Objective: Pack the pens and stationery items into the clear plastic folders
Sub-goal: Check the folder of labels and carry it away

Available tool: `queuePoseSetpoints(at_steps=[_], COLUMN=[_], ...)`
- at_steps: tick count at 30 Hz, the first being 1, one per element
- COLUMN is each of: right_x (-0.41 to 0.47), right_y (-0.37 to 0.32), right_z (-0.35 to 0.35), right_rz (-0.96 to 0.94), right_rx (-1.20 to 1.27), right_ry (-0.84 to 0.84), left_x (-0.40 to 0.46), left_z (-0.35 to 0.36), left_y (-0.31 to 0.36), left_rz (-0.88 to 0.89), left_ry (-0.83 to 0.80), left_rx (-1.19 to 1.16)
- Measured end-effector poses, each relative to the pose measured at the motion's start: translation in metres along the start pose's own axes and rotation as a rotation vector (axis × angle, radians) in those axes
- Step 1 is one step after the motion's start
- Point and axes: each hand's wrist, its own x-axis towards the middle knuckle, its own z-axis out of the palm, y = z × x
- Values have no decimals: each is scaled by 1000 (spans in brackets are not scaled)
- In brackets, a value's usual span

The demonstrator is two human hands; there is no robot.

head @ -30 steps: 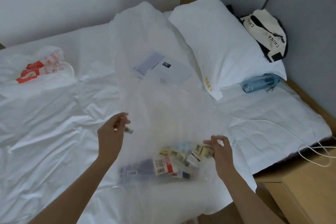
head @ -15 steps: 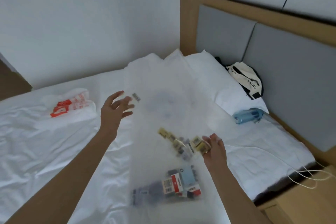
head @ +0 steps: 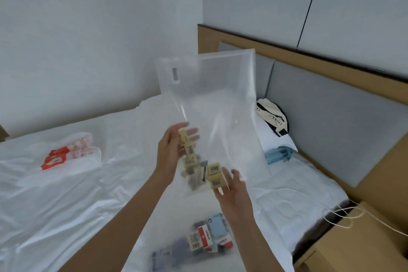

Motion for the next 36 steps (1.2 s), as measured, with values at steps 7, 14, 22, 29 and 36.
queuePoseSetpoints(at_steps=[7, 14, 22, 29, 36], right_x=[-32, -46, -80, -106, -117], right_y=[-29, -88, -124, -141, -150], right_z=[2, -1, 27, 36, 38], right_rz=[-177, -436, -529, -421, -535], right_rx=[-79, -255, -823, -960, -958], right_ry=[-94, -44, -153, -237, -170], left_x=[-1, 5, 20, 21, -5], left_z=[23, 22, 19, 11, 16], left_y=[33, 70, 102, 100, 79], left_rz=[25, 85, 96, 59, -73], left_ry=[-155, -301, -298, -327, -420], left_rx=[-118, -150, -209, -212, -166])
